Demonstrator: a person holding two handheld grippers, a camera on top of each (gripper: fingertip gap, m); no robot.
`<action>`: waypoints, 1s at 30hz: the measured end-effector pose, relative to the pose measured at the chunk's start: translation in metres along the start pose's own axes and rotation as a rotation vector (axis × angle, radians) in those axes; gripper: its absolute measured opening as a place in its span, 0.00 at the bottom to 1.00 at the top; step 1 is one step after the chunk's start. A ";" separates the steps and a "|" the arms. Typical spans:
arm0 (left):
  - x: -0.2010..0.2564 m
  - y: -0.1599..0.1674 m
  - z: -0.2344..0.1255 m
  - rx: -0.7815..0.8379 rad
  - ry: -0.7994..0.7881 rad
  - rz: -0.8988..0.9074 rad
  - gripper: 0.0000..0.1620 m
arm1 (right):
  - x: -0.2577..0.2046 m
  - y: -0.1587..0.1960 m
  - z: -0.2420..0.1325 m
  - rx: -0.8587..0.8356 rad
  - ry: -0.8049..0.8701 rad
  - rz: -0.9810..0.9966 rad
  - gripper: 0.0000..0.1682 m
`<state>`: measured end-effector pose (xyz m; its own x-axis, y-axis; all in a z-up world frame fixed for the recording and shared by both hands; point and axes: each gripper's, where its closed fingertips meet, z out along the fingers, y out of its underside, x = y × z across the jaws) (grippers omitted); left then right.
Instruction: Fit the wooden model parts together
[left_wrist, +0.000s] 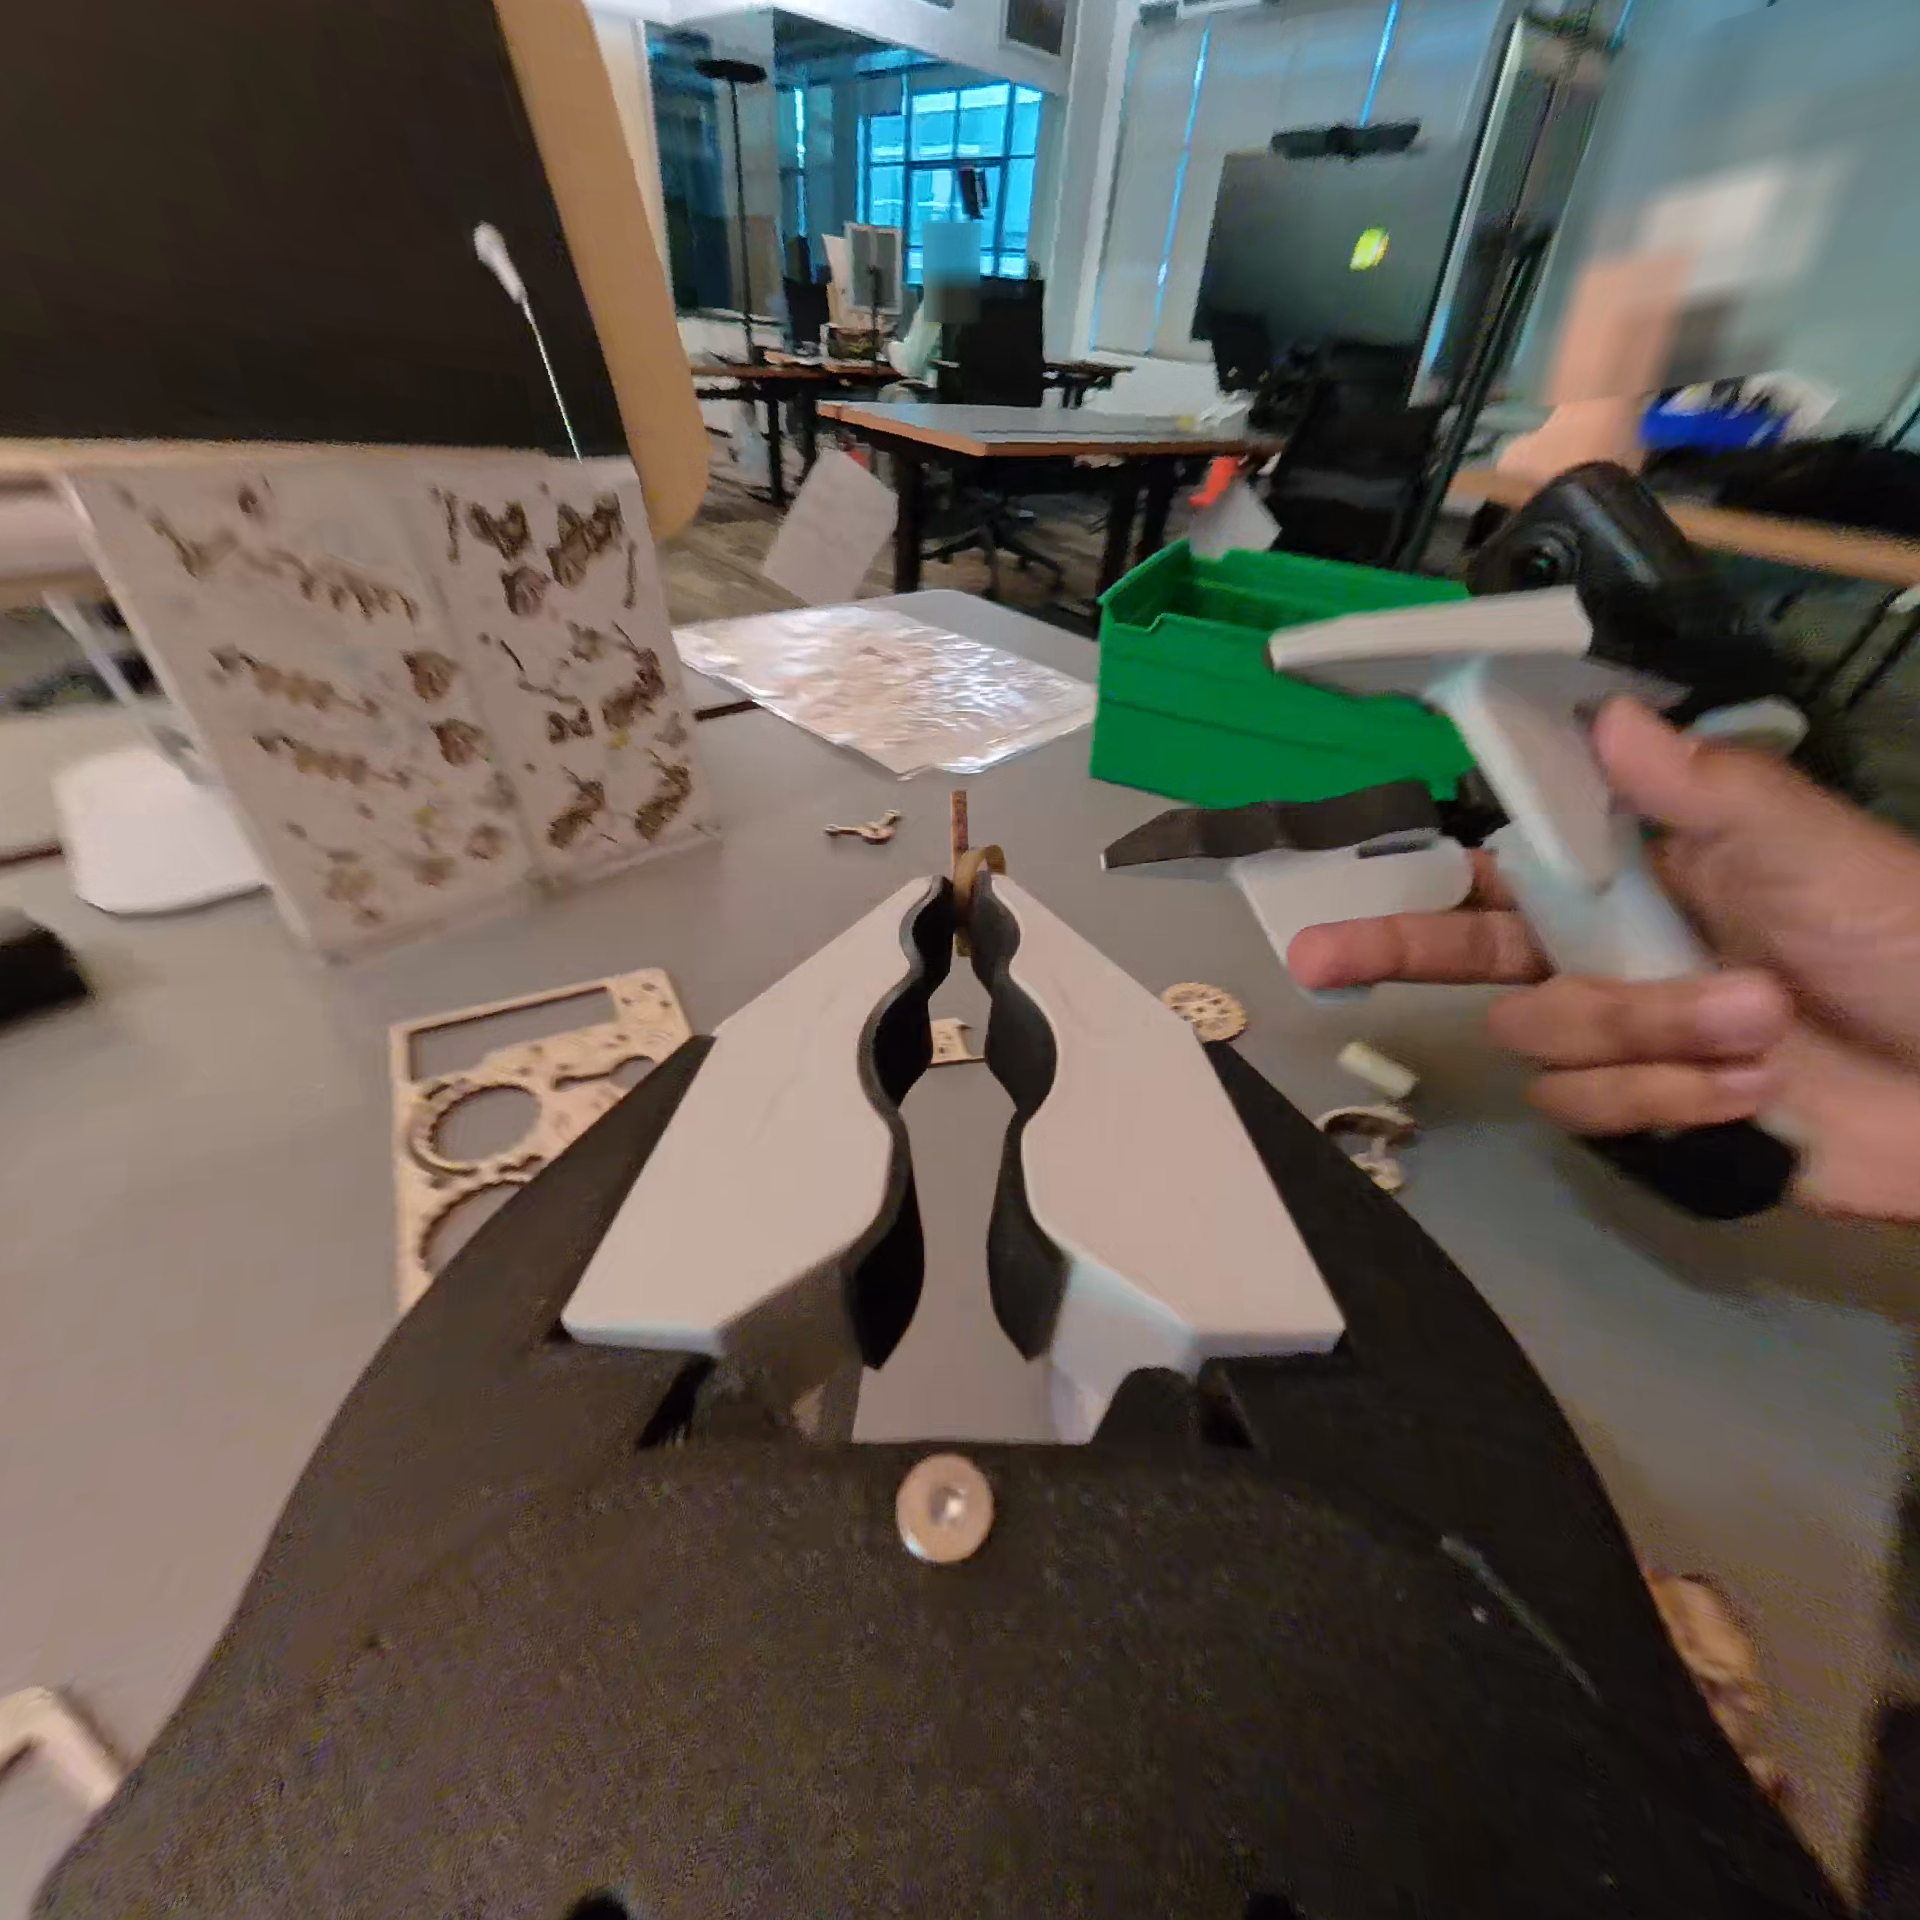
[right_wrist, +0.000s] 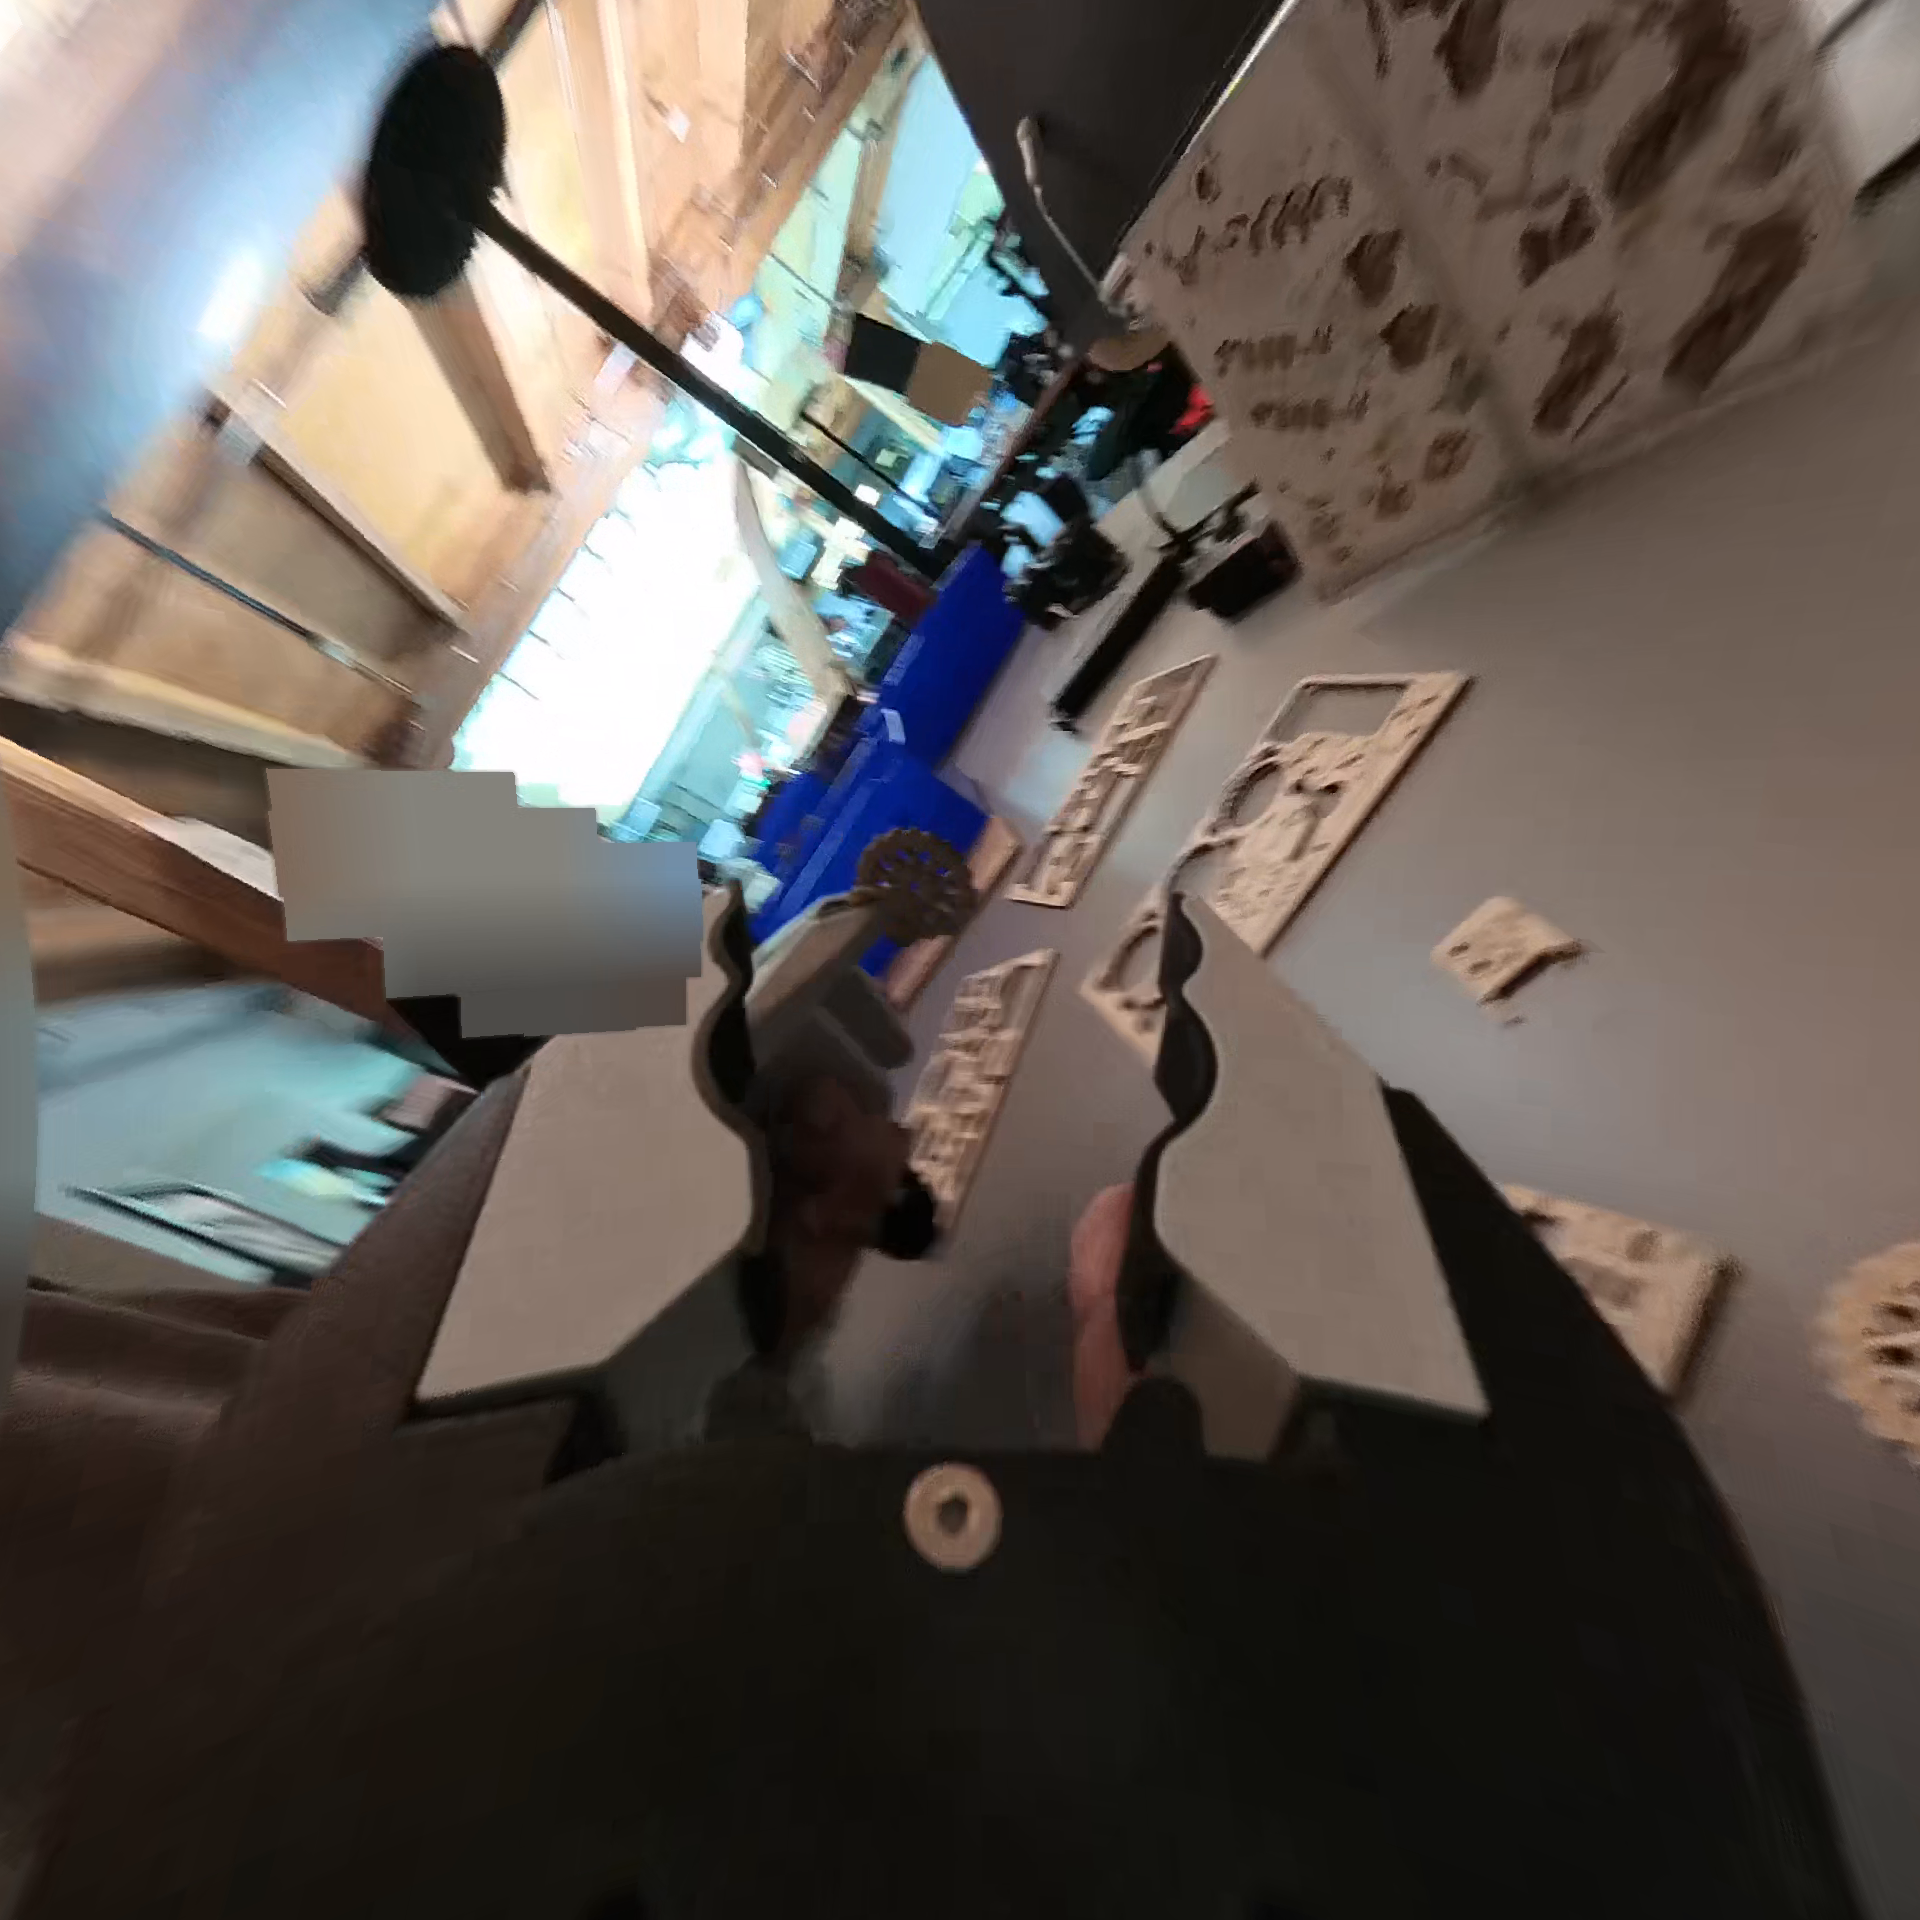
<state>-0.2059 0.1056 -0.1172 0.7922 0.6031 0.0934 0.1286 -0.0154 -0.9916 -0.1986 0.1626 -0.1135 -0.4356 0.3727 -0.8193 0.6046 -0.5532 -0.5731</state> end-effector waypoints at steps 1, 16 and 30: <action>0.000 0.002 0.000 -0.003 0.031 -0.077 0.00 | 0.002 -0.001 -0.002 -0.003 0.036 -0.094 0.45; 0.044 0.035 0.004 -0.111 0.317 -0.518 0.00 | 0.000 0.047 0.002 -0.195 0.283 -0.986 0.03; 0.056 0.043 0.005 -0.155 0.310 -0.452 0.00 | 0.011 0.034 -0.011 -0.224 0.466 -1.145 0.00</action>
<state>-0.1589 0.1425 -0.1551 0.7727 0.3154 0.5509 0.5634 0.0590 -0.8240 -0.1752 0.1564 -0.1420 -0.5360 0.8072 0.2472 0.1559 0.3825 -0.9107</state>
